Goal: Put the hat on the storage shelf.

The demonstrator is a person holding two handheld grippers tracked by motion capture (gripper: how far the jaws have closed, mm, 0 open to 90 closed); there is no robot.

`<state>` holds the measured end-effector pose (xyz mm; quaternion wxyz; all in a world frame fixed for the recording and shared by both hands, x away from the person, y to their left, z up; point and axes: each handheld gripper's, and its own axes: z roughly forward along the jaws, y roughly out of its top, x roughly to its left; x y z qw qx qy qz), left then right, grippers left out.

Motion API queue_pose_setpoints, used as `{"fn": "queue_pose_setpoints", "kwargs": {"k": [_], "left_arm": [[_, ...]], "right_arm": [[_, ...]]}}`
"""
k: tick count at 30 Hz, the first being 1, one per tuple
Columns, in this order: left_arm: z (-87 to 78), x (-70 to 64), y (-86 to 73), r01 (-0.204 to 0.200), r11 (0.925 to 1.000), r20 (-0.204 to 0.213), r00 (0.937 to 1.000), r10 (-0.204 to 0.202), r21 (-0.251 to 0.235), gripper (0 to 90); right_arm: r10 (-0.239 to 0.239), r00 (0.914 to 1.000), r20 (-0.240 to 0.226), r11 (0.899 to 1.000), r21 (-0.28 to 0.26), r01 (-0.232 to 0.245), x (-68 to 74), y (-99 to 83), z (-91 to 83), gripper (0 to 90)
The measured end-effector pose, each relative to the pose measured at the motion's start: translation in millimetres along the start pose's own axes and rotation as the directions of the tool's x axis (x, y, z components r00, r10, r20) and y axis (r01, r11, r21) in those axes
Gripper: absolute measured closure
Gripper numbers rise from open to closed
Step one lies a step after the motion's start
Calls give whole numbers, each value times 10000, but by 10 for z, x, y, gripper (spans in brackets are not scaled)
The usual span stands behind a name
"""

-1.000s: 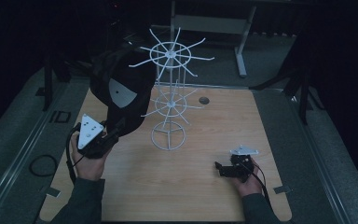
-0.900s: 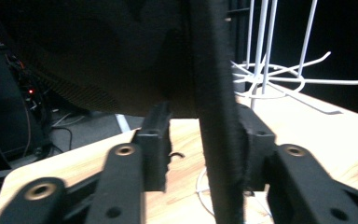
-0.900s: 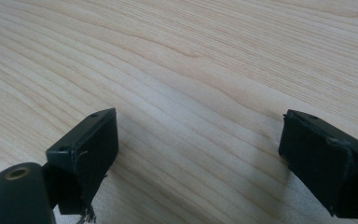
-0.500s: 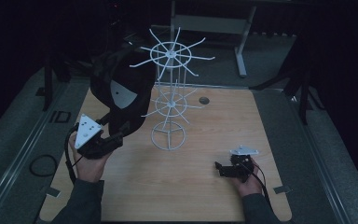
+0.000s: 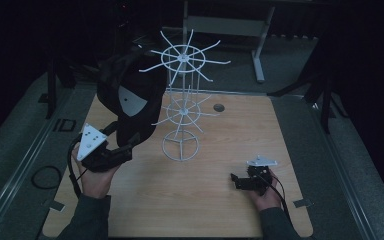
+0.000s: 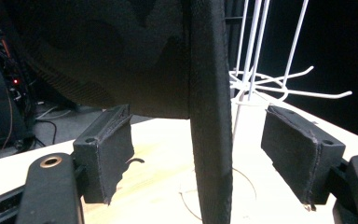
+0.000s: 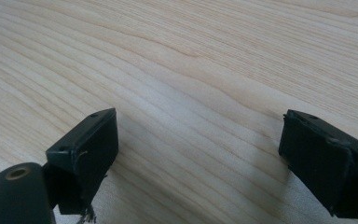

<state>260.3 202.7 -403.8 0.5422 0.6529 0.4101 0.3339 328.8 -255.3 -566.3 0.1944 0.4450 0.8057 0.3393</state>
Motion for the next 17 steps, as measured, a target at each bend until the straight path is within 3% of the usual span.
{"fn": "queue_pose_setpoints", "kwargs": {"k": [17], "left_arm": [[-62, 18, -41, 462, 9981, 394, 9981, -478, 413, 221]], "right_arm": [[11, 10000, -5, 10000, -14, -11, 2, -2, 0, 117]]}}
